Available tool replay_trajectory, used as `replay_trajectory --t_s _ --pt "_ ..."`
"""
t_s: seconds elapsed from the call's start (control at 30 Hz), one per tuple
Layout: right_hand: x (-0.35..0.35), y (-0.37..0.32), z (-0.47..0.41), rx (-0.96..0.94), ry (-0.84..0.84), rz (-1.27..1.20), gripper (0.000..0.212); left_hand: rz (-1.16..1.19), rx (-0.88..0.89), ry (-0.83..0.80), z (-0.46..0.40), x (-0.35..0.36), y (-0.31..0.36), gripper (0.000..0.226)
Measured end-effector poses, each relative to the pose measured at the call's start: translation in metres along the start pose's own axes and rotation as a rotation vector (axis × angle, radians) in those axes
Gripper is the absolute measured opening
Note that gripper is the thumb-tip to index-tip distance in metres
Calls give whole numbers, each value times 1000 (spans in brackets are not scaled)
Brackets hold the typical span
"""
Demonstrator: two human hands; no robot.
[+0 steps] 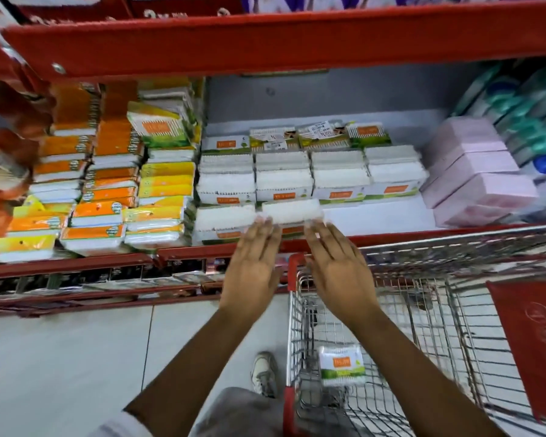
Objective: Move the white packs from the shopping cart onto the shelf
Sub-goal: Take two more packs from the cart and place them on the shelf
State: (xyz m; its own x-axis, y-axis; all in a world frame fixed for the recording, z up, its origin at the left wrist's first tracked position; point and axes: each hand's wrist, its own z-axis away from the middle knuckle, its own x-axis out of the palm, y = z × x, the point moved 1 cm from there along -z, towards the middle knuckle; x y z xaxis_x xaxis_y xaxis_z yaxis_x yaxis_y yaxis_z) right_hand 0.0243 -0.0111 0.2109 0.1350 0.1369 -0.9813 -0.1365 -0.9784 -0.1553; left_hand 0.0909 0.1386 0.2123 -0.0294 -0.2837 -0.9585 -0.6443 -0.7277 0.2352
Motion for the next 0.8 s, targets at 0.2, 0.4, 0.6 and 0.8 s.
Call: replay_trajectory --t_s 0.2,0.4,0.6,0.8 --pt "53 75 99 171 -278 -37 64 93 162 -313 49 93 84 68" --pt "118 151 162 273 -748 -105 71 20 51 -905 87 195 125 77" --pt "184 195 182 213 -1009 -59 82 -136 -34 -1113 95 260 130 102" --pt "201 210 178 82 -1047 116 90 -249 -78 -1101 86 278 133 108"
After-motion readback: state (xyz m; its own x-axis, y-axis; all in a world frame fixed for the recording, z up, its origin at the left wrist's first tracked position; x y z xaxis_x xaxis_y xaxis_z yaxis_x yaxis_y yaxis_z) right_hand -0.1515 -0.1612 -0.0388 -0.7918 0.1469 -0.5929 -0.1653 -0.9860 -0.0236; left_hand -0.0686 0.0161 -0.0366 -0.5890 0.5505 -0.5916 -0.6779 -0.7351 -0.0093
